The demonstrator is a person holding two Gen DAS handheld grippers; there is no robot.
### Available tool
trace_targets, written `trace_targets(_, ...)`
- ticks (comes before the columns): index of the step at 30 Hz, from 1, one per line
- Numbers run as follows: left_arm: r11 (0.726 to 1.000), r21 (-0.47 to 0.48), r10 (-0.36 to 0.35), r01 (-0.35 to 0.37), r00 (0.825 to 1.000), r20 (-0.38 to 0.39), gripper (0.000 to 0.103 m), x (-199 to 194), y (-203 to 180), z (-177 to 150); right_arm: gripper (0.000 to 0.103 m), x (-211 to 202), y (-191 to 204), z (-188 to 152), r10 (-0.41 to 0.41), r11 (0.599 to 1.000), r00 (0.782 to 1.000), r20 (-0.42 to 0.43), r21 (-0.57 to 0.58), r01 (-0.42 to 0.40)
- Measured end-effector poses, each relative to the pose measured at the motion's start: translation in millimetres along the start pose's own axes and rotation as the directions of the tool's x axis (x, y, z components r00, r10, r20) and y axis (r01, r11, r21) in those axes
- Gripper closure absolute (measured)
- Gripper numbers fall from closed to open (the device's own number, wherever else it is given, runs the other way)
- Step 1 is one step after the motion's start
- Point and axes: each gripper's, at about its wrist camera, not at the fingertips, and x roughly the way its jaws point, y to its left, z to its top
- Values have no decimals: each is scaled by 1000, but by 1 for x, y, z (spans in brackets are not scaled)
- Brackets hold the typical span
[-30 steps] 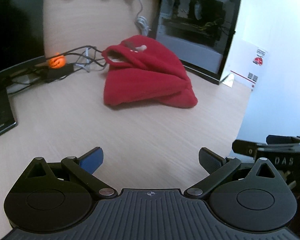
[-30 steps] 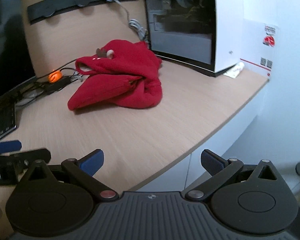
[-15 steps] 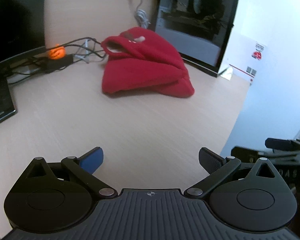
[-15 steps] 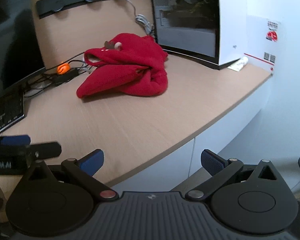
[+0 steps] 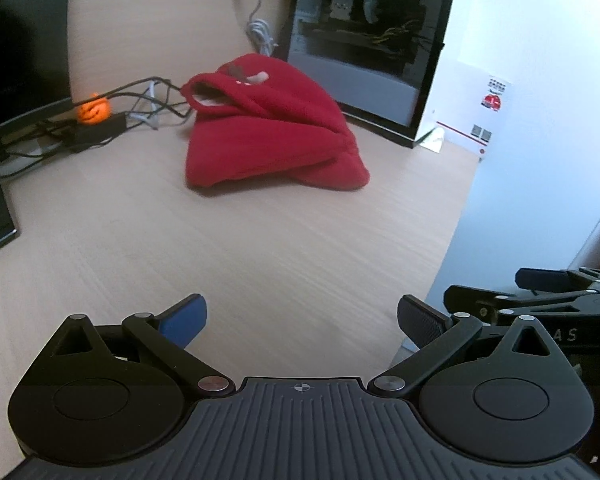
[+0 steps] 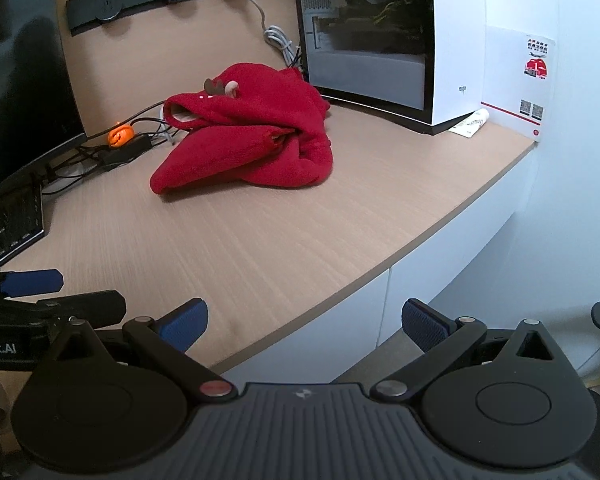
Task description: Fold clothes
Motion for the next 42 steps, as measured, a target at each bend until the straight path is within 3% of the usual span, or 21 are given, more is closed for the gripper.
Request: trace_targets(42, 1000, 0, -13, 14, 999, -49, 0, 5, 3, 0, 0, 11, 2, 5, 4, 1000, 999, -45, -6, -5)
